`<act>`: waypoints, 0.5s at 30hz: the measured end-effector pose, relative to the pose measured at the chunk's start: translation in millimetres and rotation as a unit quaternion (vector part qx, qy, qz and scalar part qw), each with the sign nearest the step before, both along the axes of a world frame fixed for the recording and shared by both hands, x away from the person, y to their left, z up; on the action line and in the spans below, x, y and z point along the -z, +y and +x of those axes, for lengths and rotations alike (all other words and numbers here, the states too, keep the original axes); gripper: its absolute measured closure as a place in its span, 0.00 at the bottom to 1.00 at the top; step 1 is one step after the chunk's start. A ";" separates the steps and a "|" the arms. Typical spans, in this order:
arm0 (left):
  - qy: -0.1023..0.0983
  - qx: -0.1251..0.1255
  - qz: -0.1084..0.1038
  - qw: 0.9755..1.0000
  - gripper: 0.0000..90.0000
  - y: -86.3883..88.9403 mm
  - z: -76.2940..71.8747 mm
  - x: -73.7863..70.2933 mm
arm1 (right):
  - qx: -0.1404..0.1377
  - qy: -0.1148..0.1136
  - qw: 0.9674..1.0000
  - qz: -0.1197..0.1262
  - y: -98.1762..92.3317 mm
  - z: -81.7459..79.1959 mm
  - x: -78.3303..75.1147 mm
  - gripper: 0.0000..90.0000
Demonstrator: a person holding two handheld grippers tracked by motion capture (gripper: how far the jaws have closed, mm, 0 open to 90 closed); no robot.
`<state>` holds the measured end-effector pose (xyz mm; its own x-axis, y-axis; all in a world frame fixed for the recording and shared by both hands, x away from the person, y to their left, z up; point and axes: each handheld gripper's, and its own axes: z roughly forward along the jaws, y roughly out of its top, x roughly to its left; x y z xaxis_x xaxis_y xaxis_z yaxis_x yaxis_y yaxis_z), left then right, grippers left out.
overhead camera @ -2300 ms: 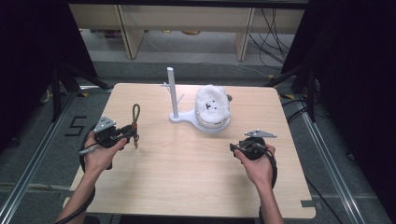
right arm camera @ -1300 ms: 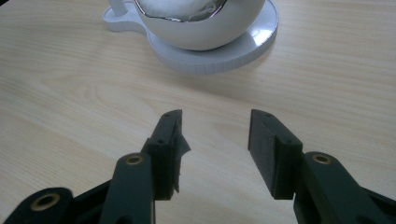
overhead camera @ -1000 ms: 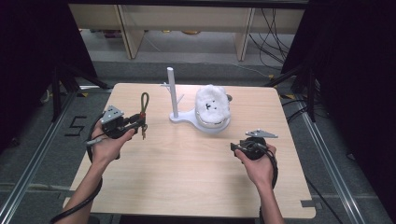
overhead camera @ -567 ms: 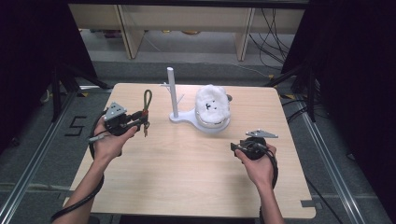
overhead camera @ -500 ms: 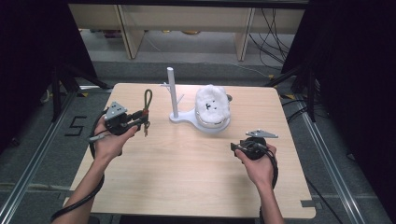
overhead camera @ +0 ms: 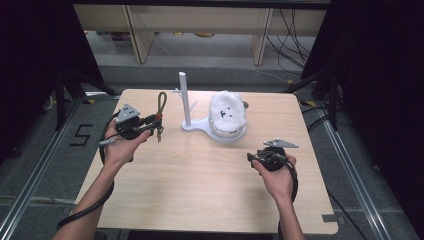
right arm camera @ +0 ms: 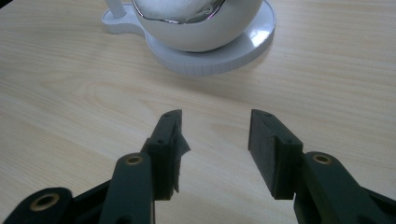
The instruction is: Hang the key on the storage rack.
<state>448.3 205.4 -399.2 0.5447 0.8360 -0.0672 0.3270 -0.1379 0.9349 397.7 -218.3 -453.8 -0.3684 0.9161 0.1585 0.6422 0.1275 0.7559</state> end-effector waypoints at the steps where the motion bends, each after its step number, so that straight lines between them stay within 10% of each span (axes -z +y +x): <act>1: 0.000 0.000 -0.001 1.000 0.76 -0.5 0.3 -0.4 | 0.000 0.000 1.000 0.000 0.0 0.0 -0.1 0.62; 15: -0.004 0.005 0.005 1.000 0.76 -7.7 9.0 -8.0 | 0.000 0.000 1.000 0.001 0.0 0.1 0.2 0.62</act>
<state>457.3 197.6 -391.3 0.5541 0.8307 -0.0550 0.3185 -0.1505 0.9359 397.7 -218.3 -454.0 -0.3682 0.9158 0.1604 0.6426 0.1260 0.7558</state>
